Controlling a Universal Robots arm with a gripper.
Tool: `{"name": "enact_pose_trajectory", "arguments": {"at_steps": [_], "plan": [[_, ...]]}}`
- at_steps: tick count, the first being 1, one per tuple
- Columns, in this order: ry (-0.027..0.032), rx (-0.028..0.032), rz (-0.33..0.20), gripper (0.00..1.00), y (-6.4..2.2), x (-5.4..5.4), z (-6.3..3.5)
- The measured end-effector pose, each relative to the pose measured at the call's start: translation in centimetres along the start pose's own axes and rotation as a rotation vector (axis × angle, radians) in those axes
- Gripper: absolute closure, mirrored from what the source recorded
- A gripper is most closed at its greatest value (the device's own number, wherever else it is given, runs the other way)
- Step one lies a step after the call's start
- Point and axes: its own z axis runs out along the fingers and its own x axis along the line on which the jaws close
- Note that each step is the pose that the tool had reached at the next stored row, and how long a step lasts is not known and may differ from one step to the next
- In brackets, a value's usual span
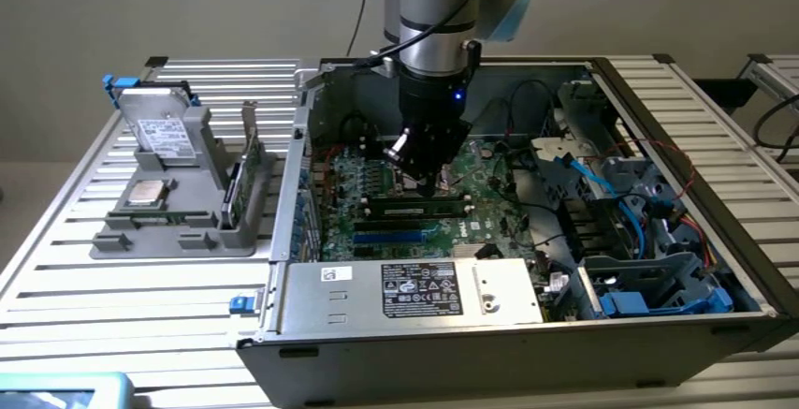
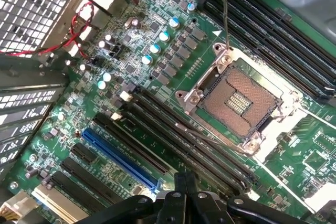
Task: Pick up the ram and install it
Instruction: 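Press down the ram until it locks into place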
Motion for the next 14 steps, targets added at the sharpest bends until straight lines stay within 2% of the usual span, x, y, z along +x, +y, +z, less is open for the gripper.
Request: {"name": "enact_pose_trajectory", "arguments": {"at_steps": [1,2,9,14], "plan": [[0.0000,0.0000,0.013,0.89,0.00,0.00,0.00],[0.0006,-0.0001,0.068,0.89,0.00,0.00,0.00],[0.0008,0.0003,0.152,0.89,0.00,0.00,0.00],[0.0052,-0.0021,0.214,0.89,0.00,0.00,0.00]]}}
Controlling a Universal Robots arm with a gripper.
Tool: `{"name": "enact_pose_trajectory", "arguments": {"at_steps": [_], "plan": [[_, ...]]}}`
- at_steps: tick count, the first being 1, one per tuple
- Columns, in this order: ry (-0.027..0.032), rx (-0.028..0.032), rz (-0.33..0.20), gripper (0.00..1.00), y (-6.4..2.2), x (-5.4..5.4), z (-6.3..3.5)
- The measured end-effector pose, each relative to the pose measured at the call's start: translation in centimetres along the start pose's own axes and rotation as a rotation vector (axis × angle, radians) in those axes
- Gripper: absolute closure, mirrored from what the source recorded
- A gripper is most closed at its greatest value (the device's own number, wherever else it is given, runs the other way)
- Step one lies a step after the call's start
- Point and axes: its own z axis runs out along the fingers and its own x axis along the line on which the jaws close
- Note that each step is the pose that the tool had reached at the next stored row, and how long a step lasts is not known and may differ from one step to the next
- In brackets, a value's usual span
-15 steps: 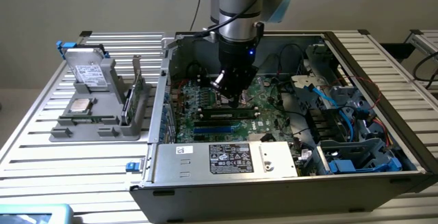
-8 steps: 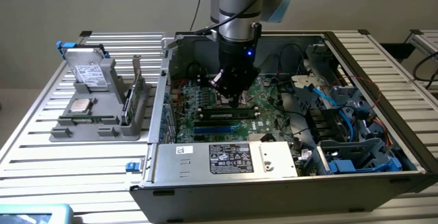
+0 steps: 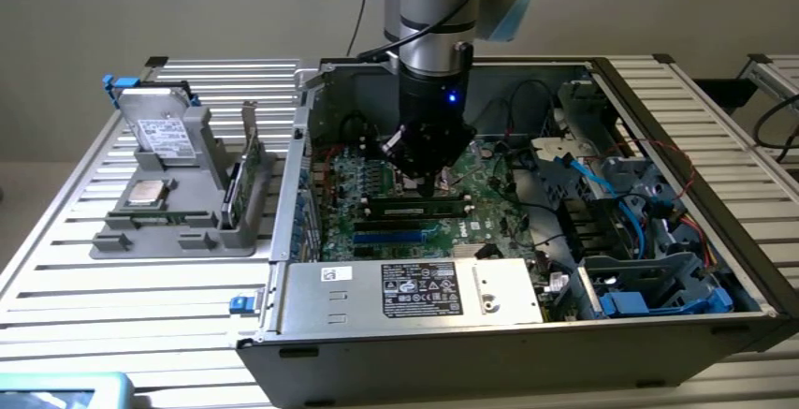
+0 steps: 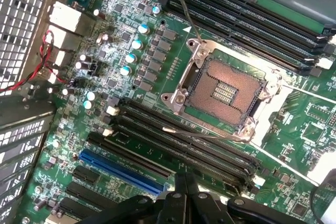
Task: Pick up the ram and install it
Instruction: 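Press down the ram until it locks into place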
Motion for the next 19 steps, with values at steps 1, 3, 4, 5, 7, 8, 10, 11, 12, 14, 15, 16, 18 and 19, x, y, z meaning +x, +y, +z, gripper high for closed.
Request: {"name": "enact_pose_trajectory", "arguments": {"at_steps": [1,3,4,5,7,8,10,11,12,14,15,16,18,19], "plan": [[0.0009,-0.0004,0.012,0.89,0.00,0.00,0.00],[0.0027,-0.0013,0.037,0.89,0.00,0.00,0.00],[0.0036,-0.0016,0.049,0.89,0.00,0.00,0.00],[0.0044,-0.0020,0.061,0.89,0.00,0.00,0.00],[0.0063,-0.0029,0.086,0.89,0.00,0.00,0.00],[0.0073,-0.0033,0.098,0.89,0.00,0.00,0.00],[0.0096,-0.0043,0.124,0.89,0.00,0.00,0.00],[0.0105,-0.0048,0.136,0.89,0.00,0.00,0.00],[0.0113,-0.0051,0.148,0.89,0.00,0.00,0.00],[0.0124,-0.0056,0.170,0.89,0.00,0.00,0.00],[0.0128,-0.0059,0.180,0.89,0.00,-0.01,0.00],[0.0126,-0.0059,0.192,0.89,0.00,-0.01,0.01],[0.0114,-0.0059,0.214,0.89,0.00,-0.01,0.01],[0.0114,-0.0059,0.224,0.89,0.00,-0.01,0.01]]}}
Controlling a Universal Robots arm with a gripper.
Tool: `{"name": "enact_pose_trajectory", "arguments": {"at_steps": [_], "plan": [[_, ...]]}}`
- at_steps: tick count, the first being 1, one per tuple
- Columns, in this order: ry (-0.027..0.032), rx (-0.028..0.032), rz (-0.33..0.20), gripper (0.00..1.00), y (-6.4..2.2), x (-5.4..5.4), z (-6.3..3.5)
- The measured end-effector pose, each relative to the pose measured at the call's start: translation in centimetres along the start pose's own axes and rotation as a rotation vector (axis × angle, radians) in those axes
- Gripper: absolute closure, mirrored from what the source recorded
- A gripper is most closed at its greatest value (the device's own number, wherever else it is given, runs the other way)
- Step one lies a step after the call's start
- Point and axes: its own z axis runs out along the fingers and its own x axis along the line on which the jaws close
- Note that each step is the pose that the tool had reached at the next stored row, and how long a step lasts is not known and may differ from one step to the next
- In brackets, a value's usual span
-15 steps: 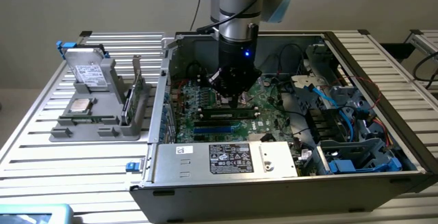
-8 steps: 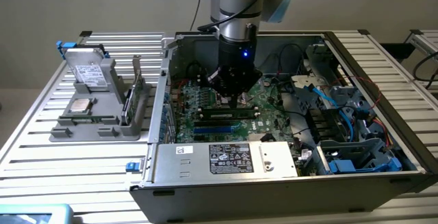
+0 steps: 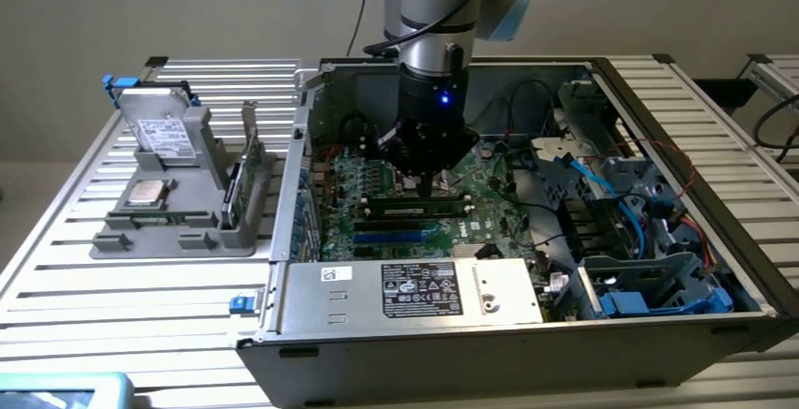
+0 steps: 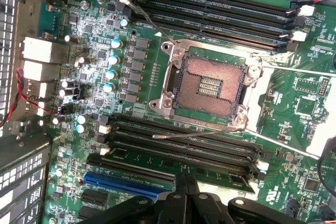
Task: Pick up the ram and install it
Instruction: 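Press down the ram until it locks into place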
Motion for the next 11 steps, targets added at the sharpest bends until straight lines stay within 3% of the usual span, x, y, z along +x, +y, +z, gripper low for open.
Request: {"name": "enact_pose_trajectory", "arguments": {"at_steps": [11], "plan": [[0.0032,-0.0015,0.075,0.89,-0.06,0.01,0.00]]}}
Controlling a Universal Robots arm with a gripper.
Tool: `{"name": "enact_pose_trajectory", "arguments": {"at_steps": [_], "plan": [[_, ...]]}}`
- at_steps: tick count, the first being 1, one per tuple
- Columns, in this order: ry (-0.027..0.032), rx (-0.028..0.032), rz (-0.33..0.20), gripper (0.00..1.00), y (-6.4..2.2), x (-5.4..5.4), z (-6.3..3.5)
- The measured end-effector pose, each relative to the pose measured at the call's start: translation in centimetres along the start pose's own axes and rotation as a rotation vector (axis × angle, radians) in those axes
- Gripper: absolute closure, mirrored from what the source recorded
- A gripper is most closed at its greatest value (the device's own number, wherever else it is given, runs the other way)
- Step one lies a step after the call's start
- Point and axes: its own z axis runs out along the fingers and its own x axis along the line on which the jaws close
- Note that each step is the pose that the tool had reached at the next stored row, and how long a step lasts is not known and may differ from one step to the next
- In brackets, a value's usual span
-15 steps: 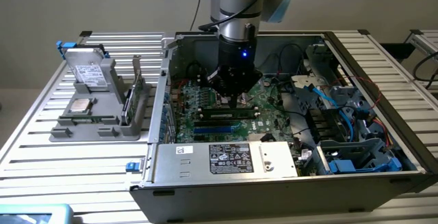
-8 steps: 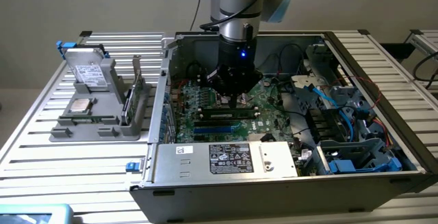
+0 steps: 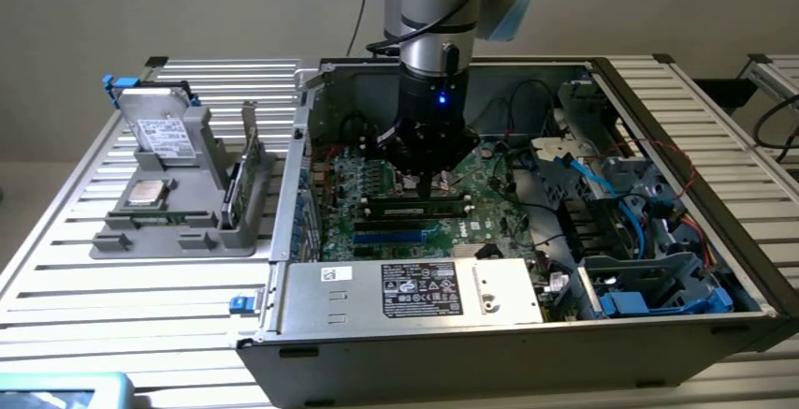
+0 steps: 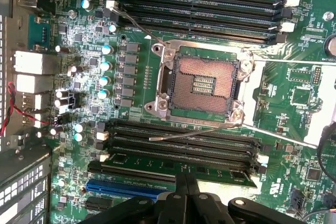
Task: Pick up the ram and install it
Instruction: 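Press down the ram until it locks into place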
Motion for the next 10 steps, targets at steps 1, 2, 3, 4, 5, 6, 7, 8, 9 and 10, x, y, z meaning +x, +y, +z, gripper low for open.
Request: {"name": "enact_pose_trajectory", "arguments": {"at_steps": [1,2,3,4,5,6,7,8,9,10], "plan": [[0.0001,-0.0001,0.003,0.89,-0.02,0.00,0.00],[0.0001,-0.0001,0.006,0.89,-0.04,0.00,0.01],[0.0001,0.0000,0.009,0.89,-0.08,0.00,0.01],[0.0002,-0.0004,0.010,0.89,-0.10,0.00,0.01],[0.0002,-0.0005,0.010,0.89,-0.10,0.00,0.01],[0.0001,-0.0006,0.010,0.89,-0.10,0.00,0.01],[0.0001,-0.0006,0.010,0.89,-0.10,0.00,0.01],[0.0001,-0.0007,0.010,0.89,-0.10,0.00,0.01],[0.0001,-0.0007,0.010,0.89,-0.10,0.00,0.01],[0.0001,-0.0007,0.010,0.89,-0.10,0.00,0.01]]}}
